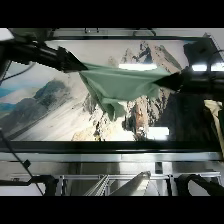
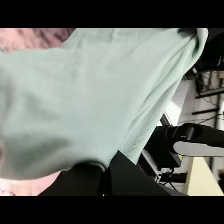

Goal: Fold the shirts.

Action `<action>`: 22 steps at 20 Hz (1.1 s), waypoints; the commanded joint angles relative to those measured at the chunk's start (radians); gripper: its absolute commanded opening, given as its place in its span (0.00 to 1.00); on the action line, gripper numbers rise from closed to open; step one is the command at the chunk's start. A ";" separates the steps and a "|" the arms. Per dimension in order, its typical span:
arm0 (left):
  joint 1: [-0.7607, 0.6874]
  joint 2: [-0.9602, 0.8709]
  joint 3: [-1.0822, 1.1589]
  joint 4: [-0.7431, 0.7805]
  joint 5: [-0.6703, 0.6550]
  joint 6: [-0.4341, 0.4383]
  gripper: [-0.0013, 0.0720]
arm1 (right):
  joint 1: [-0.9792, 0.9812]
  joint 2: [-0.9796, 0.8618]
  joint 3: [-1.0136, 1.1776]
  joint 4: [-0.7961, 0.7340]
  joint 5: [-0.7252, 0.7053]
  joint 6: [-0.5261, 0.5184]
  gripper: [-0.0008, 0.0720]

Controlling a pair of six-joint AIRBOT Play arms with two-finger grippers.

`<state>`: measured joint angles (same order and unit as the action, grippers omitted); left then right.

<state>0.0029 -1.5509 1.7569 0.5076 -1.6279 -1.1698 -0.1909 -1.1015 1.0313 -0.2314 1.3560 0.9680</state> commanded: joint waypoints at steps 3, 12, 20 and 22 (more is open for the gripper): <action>0.019 0.329 0.011 0.031 -0.050 -0.073 0.04 | -0.074 0.234 0.051 0.149 0.040 -0.030 0.04; -0.055 0.378 -0.255 0.365 -0.014 -0.137 0.06 | 0.117 0.114 -0.043 -0.179 -0.070 0.036 0.04; -0.010 0.039 -0.403 0.365 0.198 -0.006 0.49 | 0.121 -0.230 -0.103 -0.349 -0.160 0.043 0.62; 0.052 -0.006 -0.369 0.361 0.106 -0.029 0.49 | 0.062 -0.241 -0.101 -0.395 -0.163 0.043 0.71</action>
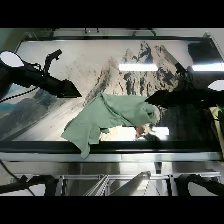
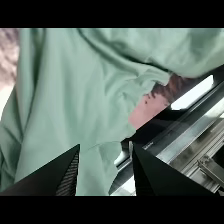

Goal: Fold the shirts.

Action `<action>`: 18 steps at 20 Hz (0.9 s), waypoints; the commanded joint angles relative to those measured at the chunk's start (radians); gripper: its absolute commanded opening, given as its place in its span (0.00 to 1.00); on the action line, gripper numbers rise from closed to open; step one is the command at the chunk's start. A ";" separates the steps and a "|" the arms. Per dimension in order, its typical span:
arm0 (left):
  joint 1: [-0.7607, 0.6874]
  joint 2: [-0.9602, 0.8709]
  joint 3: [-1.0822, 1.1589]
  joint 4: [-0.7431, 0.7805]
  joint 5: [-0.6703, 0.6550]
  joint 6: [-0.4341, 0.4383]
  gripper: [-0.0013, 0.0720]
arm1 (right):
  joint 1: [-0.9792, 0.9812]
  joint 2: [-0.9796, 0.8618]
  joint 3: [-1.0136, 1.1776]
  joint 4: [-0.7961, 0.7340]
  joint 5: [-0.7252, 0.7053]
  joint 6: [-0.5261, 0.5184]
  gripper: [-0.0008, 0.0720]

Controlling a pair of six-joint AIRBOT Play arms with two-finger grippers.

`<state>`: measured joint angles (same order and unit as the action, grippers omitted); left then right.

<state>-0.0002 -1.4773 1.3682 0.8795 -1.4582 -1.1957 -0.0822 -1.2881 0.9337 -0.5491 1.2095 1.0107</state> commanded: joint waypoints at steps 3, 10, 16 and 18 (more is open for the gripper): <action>0.135 -0.049 -0.064 -0.010 -0.145 -0.024 0.99 | -0.147 -0.054 -0.003 -0.191 -0.004 0.039 0.88; 0.345 0.247 -0.563 -0.006 -0.096 -0.025 0.99 | -0.150 -0.093 -0.071 -0.232 -0.019 0.013 0.87; 0.430 0.340 -0.830 0.037 0.061 -0.062 0.99 | -0.009 -0.238 -0.073 -0.142 -0.033 -0.060 0.87; 0.422 0.290 -0.842 0.064 0.116 -0.060 0.99 | 0.011 -0.258 -0.073 -0.069 -0.035 -0.096 0.87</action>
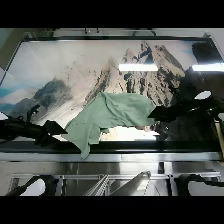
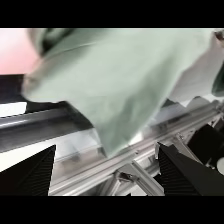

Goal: Fold the shirts.

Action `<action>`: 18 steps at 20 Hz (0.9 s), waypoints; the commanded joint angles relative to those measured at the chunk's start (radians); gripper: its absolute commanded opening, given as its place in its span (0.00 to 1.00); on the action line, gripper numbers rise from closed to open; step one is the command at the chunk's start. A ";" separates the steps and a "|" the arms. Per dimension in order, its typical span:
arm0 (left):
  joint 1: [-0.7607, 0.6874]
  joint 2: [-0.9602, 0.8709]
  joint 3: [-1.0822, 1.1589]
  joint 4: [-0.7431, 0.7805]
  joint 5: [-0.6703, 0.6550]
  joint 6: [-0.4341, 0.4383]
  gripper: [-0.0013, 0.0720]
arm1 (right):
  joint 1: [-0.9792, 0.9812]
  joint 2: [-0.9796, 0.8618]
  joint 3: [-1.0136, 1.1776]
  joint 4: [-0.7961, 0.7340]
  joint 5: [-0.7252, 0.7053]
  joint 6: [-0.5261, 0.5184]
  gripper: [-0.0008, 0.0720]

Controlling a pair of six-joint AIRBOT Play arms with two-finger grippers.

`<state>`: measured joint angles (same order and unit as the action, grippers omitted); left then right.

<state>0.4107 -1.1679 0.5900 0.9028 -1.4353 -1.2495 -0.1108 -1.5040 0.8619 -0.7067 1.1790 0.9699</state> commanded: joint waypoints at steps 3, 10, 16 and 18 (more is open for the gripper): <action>-0.008 -0.126 -0.054 -0.033 0.191 0.067 0.99 | 0.045 -0.044 -0.001 0.137 -0.021 -0.082 0.77; -0.174 -0.364 0.122 -0.243 0.238 0.198 0.96 | 0.045 -0.044 -0.001 0.166 -0.023 -0.084 0.68; -0.207 -0.334 0.240 -0.251 0.082 0.202 0.03 | 0.035 -0.040 0.010 0.215 0.074 -0.114 0.04; -0.207 -0.257 0.321 -0.253 -0.002 0.182 0.03 | 0.014 -0.009 0.051 0.238 0.192 -0.121 0.04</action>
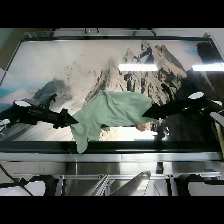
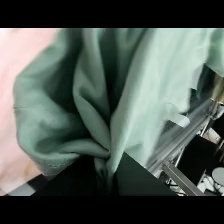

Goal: Fold the shirts.

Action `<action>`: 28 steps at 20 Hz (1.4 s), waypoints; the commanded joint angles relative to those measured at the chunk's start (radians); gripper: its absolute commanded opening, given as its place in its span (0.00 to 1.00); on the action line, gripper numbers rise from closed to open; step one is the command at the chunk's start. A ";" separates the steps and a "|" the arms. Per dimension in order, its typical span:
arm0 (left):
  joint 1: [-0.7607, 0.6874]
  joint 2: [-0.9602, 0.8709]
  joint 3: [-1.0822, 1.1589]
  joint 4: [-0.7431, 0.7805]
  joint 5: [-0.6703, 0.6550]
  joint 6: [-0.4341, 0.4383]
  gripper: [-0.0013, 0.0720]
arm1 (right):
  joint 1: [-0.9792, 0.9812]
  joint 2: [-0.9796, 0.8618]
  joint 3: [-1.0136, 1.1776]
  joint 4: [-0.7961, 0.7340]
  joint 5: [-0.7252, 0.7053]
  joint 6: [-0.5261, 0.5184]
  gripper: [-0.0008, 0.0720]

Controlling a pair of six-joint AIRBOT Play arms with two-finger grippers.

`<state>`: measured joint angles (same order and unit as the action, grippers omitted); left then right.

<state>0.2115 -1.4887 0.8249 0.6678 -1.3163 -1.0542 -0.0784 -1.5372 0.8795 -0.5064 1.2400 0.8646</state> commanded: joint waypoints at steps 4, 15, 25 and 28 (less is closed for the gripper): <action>-0.005 0.294 0.344 -0.158 -0.237 -0.026 0.04 | -0.118 0.208 0.175 0.310 0.336 -0.034 0.04; 0.202 0.748 0.930 -0.165 -0.207 -0.163 0.06 | -0.296 0.996 0.354 0.398 0.037 -0.071 0.04; 0.253 0.592 0.345 -0.145 -0.275 -0.183 0.06 | -0.169 0.658 0.171 0.165 0.013 0.025 0.04; 0.253 0.404 0.169 -0.145 -0.233 -0.099 0.06 | -0.083 0.394 0.126 0.142 -0.059 -0.035 0.04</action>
<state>0.4622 -0.9440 1.1572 0.5228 -1.5753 -1.2160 -0.2298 -0.9424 1.0515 -0.3225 1.2346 0.8757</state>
